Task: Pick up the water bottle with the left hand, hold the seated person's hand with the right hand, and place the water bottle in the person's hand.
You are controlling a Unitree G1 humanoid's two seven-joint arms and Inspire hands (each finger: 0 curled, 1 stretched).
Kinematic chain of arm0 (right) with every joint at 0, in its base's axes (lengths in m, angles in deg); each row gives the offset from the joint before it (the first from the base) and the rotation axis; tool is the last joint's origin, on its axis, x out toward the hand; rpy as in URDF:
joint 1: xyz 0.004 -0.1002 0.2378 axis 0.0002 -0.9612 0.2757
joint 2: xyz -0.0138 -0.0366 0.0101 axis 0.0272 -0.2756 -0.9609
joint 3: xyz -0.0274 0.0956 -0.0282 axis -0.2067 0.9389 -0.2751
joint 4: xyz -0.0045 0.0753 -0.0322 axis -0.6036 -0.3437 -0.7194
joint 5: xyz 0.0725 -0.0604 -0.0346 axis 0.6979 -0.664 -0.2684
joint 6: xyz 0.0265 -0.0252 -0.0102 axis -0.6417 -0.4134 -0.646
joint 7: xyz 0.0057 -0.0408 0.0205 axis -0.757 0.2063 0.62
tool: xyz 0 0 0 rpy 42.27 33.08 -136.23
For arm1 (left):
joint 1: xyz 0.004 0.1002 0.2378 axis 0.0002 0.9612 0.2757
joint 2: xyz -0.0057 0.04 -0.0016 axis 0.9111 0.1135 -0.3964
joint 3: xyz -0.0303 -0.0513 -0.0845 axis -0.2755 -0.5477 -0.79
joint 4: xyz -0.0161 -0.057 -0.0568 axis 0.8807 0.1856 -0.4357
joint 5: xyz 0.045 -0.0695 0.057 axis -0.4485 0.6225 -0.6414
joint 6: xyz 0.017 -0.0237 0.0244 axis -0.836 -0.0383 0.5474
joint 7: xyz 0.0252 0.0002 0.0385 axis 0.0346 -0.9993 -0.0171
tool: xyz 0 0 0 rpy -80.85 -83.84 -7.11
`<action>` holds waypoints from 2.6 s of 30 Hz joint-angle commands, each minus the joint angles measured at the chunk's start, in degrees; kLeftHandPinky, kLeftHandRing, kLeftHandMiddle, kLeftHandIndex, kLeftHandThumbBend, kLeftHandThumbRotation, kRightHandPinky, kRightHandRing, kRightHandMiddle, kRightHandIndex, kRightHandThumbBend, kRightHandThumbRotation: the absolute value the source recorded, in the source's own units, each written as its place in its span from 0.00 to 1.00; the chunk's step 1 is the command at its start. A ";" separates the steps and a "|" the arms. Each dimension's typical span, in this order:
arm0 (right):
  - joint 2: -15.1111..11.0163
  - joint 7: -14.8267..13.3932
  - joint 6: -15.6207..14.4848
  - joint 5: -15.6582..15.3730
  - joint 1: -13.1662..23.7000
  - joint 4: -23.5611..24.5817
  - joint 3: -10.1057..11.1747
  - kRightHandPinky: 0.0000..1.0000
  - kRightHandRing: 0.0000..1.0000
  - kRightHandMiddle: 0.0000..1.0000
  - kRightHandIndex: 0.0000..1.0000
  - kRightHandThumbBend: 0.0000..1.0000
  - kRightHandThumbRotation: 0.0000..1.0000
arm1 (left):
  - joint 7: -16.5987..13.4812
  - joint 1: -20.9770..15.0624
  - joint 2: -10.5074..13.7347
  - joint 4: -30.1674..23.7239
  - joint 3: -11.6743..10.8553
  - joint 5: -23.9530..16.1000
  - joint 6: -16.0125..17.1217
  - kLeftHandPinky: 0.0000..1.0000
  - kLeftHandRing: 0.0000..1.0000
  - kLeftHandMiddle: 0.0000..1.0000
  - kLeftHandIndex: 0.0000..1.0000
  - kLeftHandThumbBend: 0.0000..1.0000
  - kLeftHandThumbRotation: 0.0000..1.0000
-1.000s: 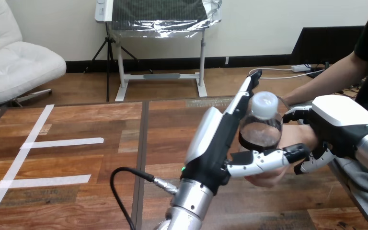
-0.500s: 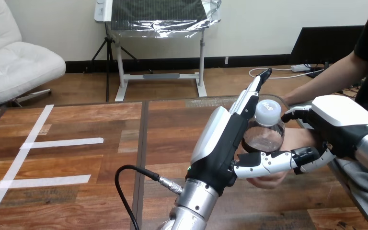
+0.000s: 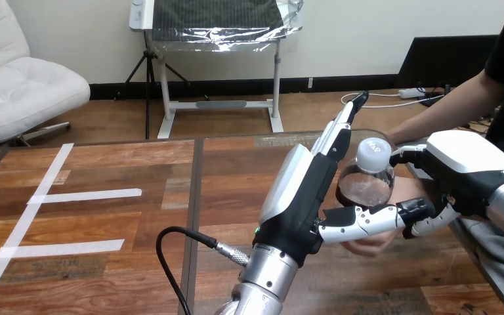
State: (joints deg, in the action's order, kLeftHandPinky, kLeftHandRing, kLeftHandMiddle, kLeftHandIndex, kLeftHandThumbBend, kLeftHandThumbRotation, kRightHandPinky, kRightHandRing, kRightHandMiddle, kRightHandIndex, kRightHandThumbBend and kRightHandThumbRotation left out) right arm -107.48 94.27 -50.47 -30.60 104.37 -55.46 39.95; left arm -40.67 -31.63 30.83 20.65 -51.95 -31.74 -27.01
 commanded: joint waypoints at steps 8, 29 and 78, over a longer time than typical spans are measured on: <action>-1.17 0.68 -0.76 2.77 1.45 4.91 4.07 0.72 0.81 0.85 0.81 0.85 0.00 | -0.85 -4.58 -6.90 -3.08 -0.48 -0.47 0.20 1.00 1.00 1.00 1.00 0.87 0.56; 1.18 2.30 -5.40 8.77 -8.39 23.61 12.87 0.70 0.80 0.84 0.79 0.78 0.00 | -0.64 -2.02 -5.47 -6.16 -1.09 1.76 2.75 1.00 1.00 1.00 0.99 0.77 0.56; 31.98 -21.00 14.58 19.08 -27.33 37.91 10.16 0.64 0.79 0.82 0.74 0.26 0.00 | -4.73 19.62 0.45 -17.74 -12.12 0.27 19.94 0.83 0.87 0.88 0.87 0.52 0.69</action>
State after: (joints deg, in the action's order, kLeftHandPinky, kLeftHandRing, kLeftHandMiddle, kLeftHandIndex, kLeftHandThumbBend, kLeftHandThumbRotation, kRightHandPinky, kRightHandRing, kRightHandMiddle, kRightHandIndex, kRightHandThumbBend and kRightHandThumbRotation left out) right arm -78.18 74.45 -40.71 -15.22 76.27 -15.60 52.04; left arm -43.91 -12.16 31.40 5.07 -61.78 -29.24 -10.71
